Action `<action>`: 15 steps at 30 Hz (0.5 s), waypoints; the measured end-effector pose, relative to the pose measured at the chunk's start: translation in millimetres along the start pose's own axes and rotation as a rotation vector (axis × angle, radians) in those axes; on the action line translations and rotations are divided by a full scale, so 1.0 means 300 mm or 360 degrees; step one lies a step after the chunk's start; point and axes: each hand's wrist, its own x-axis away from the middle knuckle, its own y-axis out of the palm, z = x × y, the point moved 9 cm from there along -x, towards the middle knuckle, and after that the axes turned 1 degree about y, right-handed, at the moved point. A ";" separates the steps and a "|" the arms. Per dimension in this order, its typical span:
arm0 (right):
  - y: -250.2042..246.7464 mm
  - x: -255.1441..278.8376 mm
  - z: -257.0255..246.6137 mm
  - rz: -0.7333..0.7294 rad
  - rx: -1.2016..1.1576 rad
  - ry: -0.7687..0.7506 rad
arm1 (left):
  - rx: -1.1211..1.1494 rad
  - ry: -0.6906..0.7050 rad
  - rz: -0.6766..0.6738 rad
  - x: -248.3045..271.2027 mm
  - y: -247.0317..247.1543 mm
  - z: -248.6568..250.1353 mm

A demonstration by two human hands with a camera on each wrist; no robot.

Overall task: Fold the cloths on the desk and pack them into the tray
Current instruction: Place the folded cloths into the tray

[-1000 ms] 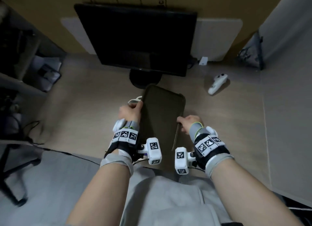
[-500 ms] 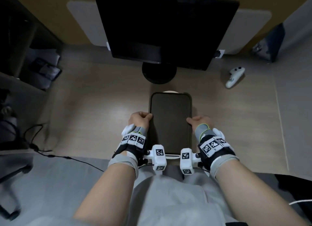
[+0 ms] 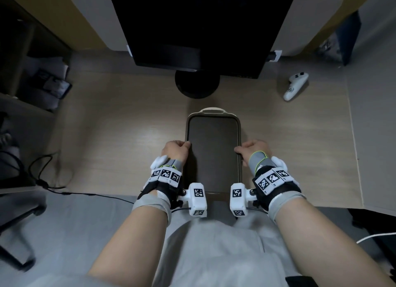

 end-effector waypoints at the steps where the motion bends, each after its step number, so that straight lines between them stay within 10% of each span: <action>1: -0.002 -0.006 -0.003 0.0016 -0.0020 -0.0038 | 0.0023 0.0002 0.0006 0.000 0.001 0.001; 15: -0.273 -0.151 0.234 0.0122 -0.0132 -0.0055 | 0.0154 -0.0009 -0.0225 0.098 0.390 0.000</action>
